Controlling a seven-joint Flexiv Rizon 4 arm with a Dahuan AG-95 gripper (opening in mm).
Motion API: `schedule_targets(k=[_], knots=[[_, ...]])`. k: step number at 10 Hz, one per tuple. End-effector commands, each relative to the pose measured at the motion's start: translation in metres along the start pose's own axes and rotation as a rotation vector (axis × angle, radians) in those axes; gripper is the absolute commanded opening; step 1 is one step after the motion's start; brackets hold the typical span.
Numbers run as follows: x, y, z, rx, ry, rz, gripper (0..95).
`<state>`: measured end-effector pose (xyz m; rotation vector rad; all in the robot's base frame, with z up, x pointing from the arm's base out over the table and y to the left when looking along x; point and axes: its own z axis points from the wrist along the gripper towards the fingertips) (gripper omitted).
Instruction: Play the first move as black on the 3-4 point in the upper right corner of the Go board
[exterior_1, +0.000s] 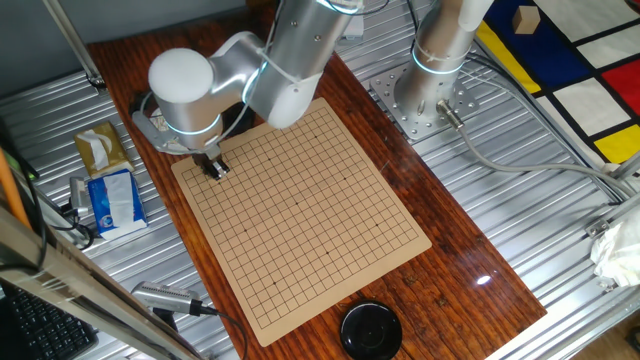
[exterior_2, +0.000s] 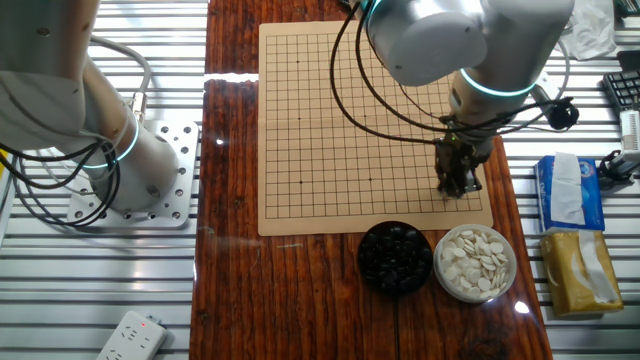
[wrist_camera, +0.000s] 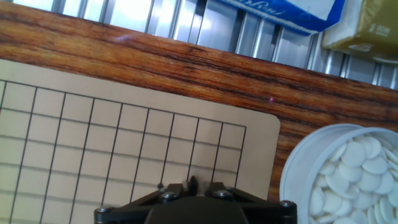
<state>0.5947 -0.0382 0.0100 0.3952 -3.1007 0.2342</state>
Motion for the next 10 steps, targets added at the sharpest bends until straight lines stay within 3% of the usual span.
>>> schedule_targets(k=[1, 6, 7, 9, 10], knots=[[0.0001, 0.001, -0.0006, 0.006, 0.001, -0.001, 38.0], [0.0001, 0.0009, -0.0005, -0.002, 0.0, 0.006, 38.0], [0.0001, 0.0009, -0.0005, -0.007, 0.0, 0.007, 19.0], [0.0003, 0.0009, -0.0002, -0.037, -0.004, 0.019, 19.0], [0.0007, 0.0009, 0.0001, -0.043, -0.005, 0.018, 38.0]])
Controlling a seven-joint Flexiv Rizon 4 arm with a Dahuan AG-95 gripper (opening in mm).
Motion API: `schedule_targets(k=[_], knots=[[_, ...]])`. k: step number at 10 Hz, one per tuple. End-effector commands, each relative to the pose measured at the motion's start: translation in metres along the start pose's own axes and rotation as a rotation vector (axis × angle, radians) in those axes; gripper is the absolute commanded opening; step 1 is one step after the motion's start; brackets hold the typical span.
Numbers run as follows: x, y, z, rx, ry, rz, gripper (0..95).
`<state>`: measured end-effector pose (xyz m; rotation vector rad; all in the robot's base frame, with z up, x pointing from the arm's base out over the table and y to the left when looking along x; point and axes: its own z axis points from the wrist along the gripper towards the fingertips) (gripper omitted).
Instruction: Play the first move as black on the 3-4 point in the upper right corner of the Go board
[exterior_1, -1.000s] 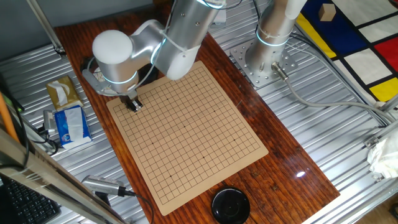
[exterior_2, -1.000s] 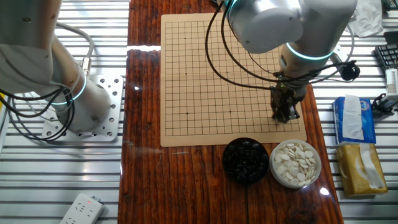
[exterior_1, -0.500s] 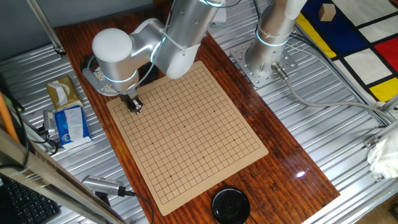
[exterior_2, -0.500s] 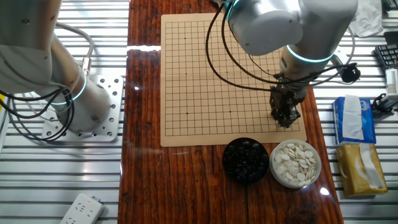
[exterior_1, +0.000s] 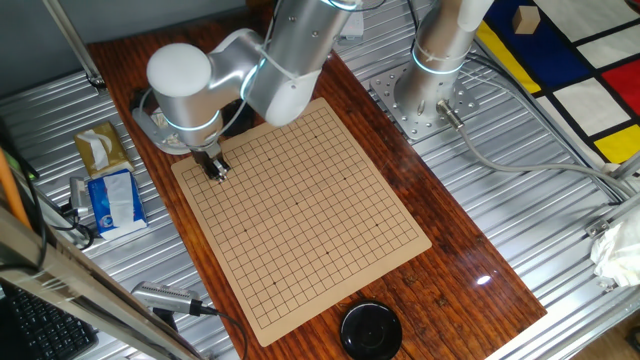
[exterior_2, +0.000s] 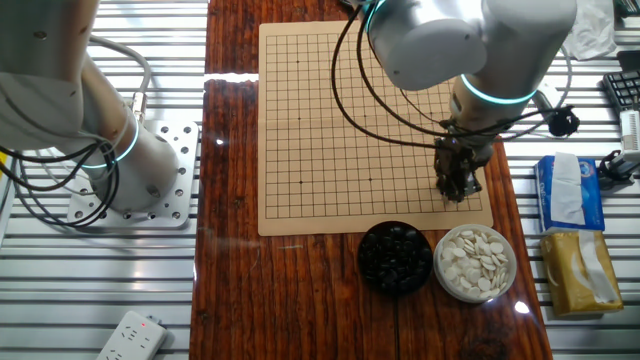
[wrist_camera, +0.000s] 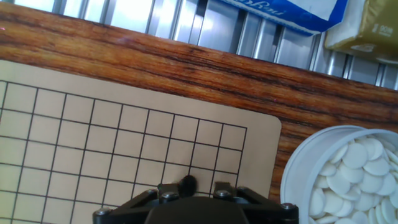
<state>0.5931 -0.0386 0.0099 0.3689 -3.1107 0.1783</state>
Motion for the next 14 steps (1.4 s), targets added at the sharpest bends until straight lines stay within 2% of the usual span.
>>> schedule_targets(k=[1, 5, 9, 14], knots=[[-0.0004, 0.0008, 0.0002, -0.007, -0.001, 0.0, 38.0], [-0.001, 0.0004, -0.0018, -0.006, 0.001, 0.009, 38.0], [-0.0007, 0.0008, -0.0012, -0.057, -0.009, 0.02, 38.0], [-0.0003, 0.0013, -0.0004, -0.073, -0.013, 0.019, 38.0]])
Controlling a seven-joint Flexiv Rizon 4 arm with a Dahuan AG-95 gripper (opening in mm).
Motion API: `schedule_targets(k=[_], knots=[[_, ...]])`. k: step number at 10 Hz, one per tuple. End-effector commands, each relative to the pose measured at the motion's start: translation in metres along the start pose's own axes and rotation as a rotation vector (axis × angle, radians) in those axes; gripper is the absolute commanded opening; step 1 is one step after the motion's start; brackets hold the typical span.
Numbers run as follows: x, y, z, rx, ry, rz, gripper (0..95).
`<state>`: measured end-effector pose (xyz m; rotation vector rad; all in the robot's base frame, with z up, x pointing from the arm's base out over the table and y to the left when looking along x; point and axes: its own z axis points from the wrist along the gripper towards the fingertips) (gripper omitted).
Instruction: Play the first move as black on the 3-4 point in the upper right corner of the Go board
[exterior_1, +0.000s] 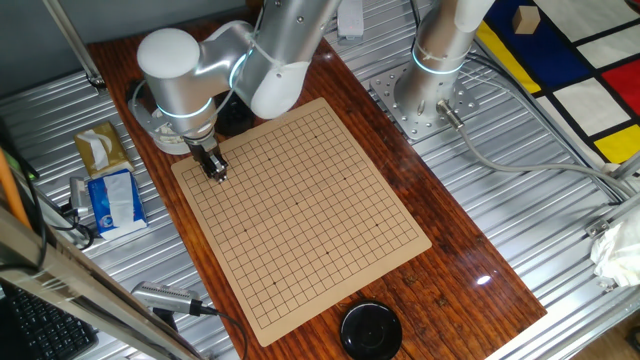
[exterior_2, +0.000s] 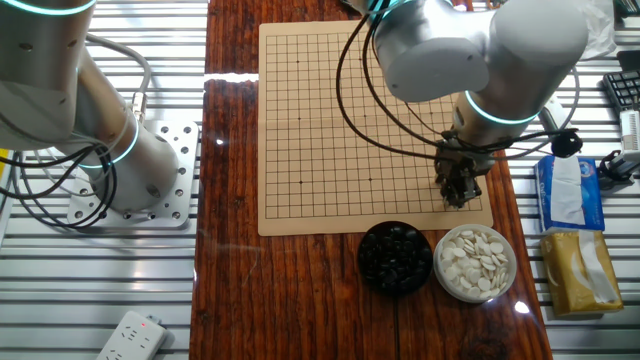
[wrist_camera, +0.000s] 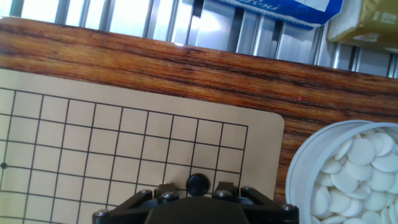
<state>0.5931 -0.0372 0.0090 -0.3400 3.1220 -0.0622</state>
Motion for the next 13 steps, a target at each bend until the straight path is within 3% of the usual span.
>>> schedule_targets(k=[1, 10, 13], knots=[[0.0003, 0.0002, -0.0004, -0.003, -0.003, 0.001, 38.0], [0.0016, 0.0052, 0.0003, -0.01, -0.003, 0.009, 38.0], [0.0018, 0.0062, 0.0004, -0.03, -0.006, 0.014, 38.0]])
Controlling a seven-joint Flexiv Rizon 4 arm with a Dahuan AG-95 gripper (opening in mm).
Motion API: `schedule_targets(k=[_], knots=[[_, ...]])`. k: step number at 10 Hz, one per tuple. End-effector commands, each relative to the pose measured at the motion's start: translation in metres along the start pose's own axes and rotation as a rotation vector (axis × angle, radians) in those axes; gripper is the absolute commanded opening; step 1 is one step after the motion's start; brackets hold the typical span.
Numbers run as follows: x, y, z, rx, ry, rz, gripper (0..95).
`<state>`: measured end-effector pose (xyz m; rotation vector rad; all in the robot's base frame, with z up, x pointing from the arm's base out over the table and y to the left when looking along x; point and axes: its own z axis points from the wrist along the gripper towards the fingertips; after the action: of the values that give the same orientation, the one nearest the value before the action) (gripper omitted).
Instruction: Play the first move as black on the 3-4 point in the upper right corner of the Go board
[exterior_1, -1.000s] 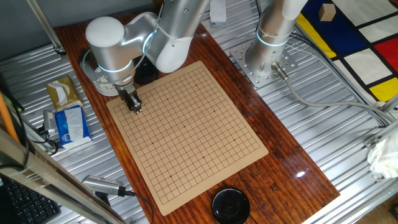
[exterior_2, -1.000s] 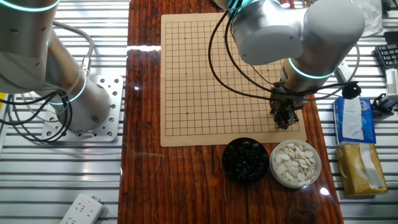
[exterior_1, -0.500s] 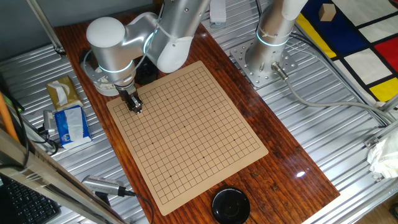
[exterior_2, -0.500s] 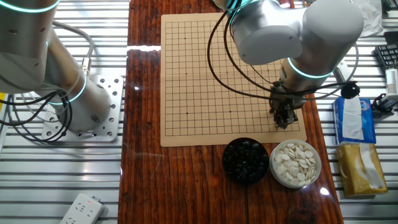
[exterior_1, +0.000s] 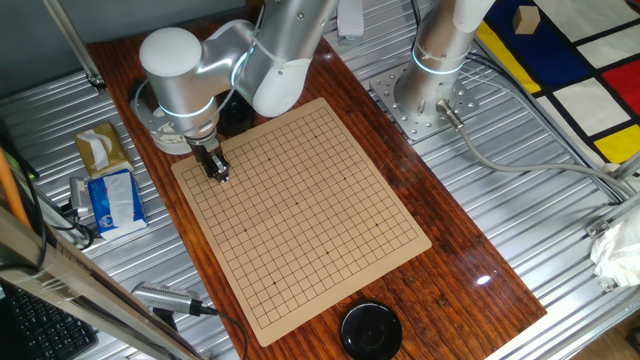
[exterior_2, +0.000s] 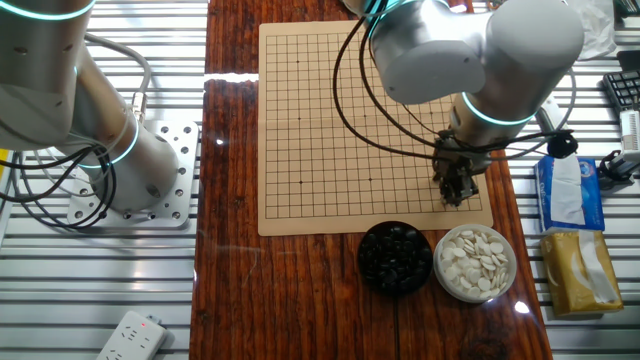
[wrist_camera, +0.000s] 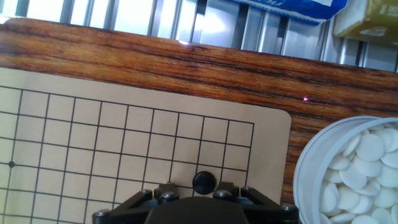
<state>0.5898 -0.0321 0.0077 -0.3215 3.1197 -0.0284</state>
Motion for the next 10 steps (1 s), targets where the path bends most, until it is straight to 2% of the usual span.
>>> schedule_targets(k=[1, 10], knots=[[-0.0004, 0.0008, -0.0008, -0.017, 0.0, 0.003, 38.0], [0.0009, 0.0061, -0.0005, -0.016, 0.001, 0.012, 38.0]])
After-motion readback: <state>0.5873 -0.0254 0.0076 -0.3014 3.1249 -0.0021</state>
